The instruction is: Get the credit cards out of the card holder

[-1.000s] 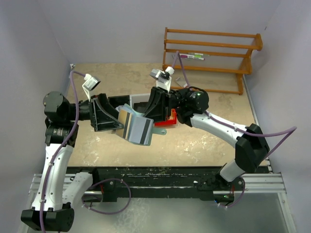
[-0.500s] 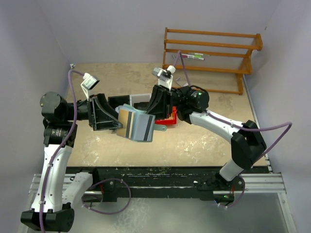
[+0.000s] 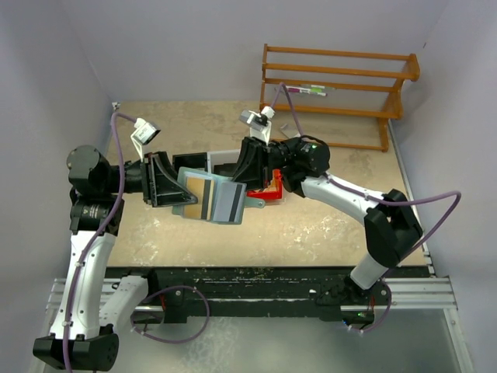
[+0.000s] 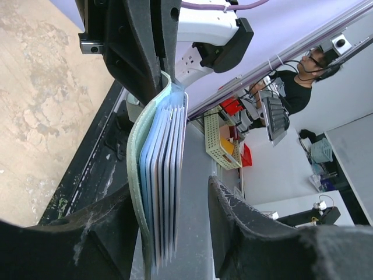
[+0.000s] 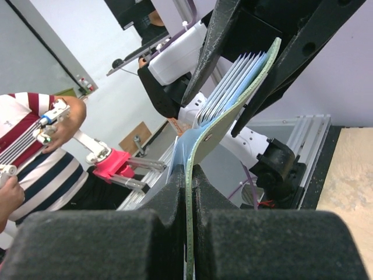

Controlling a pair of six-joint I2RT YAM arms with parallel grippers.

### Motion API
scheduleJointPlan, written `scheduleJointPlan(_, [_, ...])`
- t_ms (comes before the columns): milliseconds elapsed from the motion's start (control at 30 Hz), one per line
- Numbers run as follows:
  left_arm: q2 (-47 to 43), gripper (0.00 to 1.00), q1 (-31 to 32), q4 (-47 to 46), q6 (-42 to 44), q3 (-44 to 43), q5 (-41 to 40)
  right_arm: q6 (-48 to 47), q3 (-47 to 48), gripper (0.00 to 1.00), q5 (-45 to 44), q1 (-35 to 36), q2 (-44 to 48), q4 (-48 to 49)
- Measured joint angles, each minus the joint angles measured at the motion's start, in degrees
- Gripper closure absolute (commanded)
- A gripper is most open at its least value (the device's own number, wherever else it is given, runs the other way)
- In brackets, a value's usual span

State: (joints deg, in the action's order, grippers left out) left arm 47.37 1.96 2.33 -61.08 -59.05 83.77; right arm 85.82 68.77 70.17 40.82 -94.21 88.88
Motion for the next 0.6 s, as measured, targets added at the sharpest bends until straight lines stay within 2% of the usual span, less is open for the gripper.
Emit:
scheduleJointPlan(133, [0.0,0.55,0.0,1.6,1.8,0.0,0.0,-1.2,0.0,1.0,0.3,-0.1,0.0,-1.0])
scheduleJointPlan(233, [0.1,0.62,0.0,4.3,4.1,-0.4,-0.2,-2.0,0.0,1.0,0.3,-0.1,0.0,-2.1])
scheduleJointPlan(367, [0.5,0.87,0.0,8.6,8.2,-0.6,-0.6,-2.9,0.0,1.0,0.2,-0.1,0.0,-3.3])
scheduleJointPlan(433, [0.9,0.91,0.0,9.3,8.8,-0.6,-0.6,-3.5,-0.1,1.0,0.1,-0.2,0.0,-4.2])
scheduleJointPlan(533, [1.4,0.92,0.0,9.6,9.5,-0.6,-0.7,-5.7,-0.5,0.79,0.1,-0.5,0.1,-7.3])
scheduleJointPlan(600, [1.7,0.93,0.0,9.9,9.8,-0.6,-0.9,-9.0,-0.8,0.6,-0.2,-1.3,0.6,-12.0])
